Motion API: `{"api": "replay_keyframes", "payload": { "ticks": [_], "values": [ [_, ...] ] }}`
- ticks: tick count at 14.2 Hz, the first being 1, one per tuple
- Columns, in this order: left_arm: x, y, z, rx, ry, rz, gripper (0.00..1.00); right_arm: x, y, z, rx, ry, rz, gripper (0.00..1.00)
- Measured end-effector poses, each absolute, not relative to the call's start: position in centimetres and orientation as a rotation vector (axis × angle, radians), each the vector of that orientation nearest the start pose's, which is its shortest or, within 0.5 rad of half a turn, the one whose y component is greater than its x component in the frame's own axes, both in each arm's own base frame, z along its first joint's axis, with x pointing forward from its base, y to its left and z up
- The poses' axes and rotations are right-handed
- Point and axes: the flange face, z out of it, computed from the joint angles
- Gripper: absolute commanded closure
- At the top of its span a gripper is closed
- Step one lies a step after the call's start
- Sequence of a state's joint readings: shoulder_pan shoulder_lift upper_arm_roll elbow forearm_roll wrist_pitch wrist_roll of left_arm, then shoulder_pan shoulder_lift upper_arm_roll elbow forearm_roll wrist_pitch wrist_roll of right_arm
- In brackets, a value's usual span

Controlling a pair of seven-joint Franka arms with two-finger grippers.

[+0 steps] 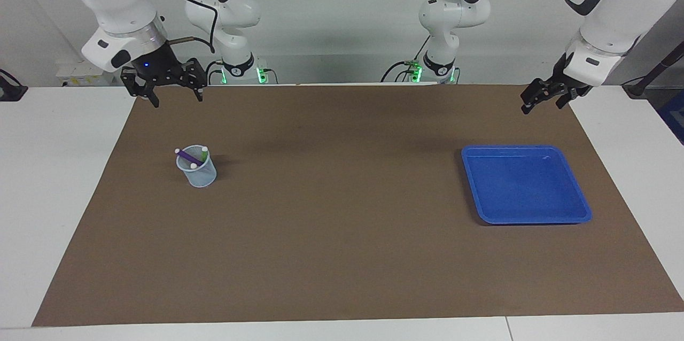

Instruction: Right arm passes pens to left for tray arrangement

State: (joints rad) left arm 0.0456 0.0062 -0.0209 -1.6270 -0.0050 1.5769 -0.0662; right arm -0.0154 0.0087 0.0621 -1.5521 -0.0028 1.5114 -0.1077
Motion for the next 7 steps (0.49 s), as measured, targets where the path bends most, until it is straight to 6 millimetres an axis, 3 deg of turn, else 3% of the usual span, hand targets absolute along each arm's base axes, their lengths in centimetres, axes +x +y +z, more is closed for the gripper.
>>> {"api": "replay_keyframes", "payload": {
  "ticks": [7],
  "values": [
    [55.31,1.32,59.85,-3.141,-0.143,0.077,0.00,54.95,1.56,62.29,-3.134,-0.214,0.082,0.00]
  ]
}}
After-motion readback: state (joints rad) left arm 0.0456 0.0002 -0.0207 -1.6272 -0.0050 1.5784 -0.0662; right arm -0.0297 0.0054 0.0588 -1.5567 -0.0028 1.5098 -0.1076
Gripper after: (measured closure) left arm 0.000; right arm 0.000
